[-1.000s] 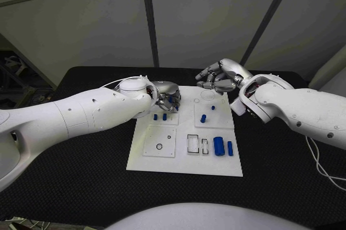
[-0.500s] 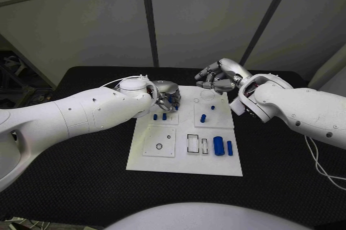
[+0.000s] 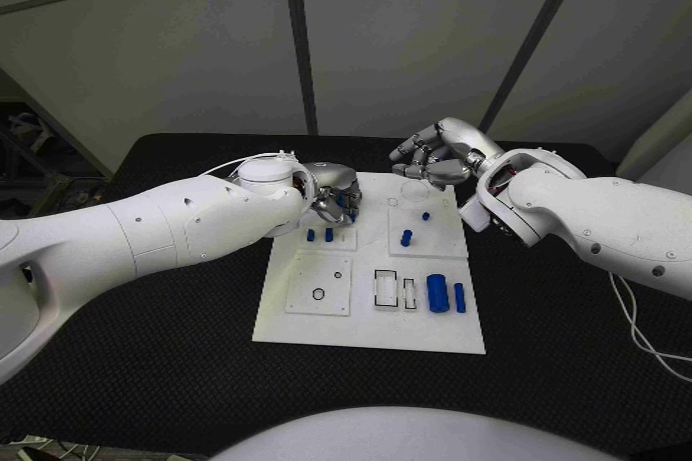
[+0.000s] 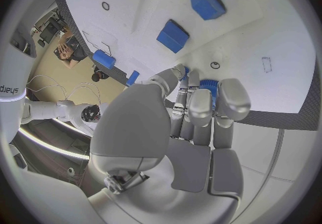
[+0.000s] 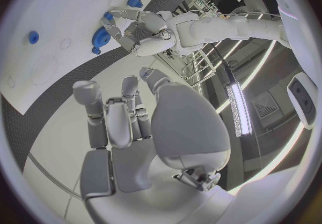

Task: Assemble the parts on the task board

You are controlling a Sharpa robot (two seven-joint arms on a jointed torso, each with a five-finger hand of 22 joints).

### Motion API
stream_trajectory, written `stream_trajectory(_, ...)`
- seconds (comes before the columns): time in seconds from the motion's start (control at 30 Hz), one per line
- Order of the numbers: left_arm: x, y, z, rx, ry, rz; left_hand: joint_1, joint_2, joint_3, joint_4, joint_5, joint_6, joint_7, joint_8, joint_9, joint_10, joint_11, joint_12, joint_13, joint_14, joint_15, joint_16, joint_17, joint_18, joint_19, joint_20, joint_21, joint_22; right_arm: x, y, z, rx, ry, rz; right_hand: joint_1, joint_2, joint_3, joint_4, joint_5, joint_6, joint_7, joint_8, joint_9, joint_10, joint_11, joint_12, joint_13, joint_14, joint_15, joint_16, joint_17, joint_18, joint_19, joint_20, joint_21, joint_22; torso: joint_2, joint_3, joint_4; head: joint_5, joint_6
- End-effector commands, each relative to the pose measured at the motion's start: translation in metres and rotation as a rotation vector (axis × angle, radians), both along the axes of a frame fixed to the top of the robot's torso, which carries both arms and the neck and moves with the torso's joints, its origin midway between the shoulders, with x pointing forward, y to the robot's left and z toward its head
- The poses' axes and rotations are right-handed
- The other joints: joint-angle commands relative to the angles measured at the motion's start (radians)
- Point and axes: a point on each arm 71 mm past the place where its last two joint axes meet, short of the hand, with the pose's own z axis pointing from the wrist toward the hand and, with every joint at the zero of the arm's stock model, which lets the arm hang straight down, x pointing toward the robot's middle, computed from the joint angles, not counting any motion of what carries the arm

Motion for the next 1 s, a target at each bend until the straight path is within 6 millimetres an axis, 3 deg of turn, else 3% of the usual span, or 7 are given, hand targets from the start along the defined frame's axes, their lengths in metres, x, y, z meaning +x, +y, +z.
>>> stream_trajectory(0.03,-0.002,0.002,-0.001,-0.007,0.003,-0.007,-0.007,-0.004,0.008,-0.002,-0.006,0.011,0.001,-0.003,0.002,0.009,-0.002,-0.006,-0.002,-0.003,-0.003,0.007,0.0,-0.041,0.006,-0.004,0.005,0.003,0.0,0.001,0.001,-0.002,-0.004,0.009,0.001,-0.007,0.006,0.002,0.003,0.003,0.001,-0.005,0.0,0.008,0.001,0.004,0.001,0.027,-0.004,-0.003,0.001,0.011,-0.006,-0.002,-0.004,0.0,0.0,-0.0012,0.0009,0.0,0.003)
stream_trajectory(0.67,-0.003,0.034,0.028,-0.123,-0.02,0.059,-0.016,-0.01,0.02,-0.005,-0.006,0.024,0.008,-0.007,0.0,0.027,0.004,-0.026,-0.006,-0.001,0.001,0.014,0.0,-0.042,0.007,-0.002,0.013,0.011,0.002,-0.002,0.0,-0.007,-0.002,0.002,0.0,-0.007,0.006,0.002,0.004,0.004,0.0,-0.004,0.0,0.012,0.001,0.007,0.004,0.028,-0.005,-0.001,0.004,0.01,-0.005,-0.002,-0.004,0.001,0.0,-0.0004,0.0007,0.005,0.013)
stream_trajectory(1.0,-0.005,0.053,0.03,-0.125,-0.006,0.092,-0.017,-0.011,0.021,-0.006,-0.006,0.026,0.008,-0.008,0.0,0.029,0.004,-0.029,-0.006,-0.001,0.001,0.014,-0.001,-0.042,0.008,-0.002,0.014,0.013,0.002,-0.004,0.0,-0.008,-0.001,-0.001,0.0,-0.007,0.006,0.002,0.004,0.004,0.0,-0.004,0.0,0.012,0.001,0.007,0.004,0.028,-0.005,-0.001,0.004,0.01,-0.005,-0.002,-0.004,0.001,0.0,-0.0001,0.0026,0.008,0.012)
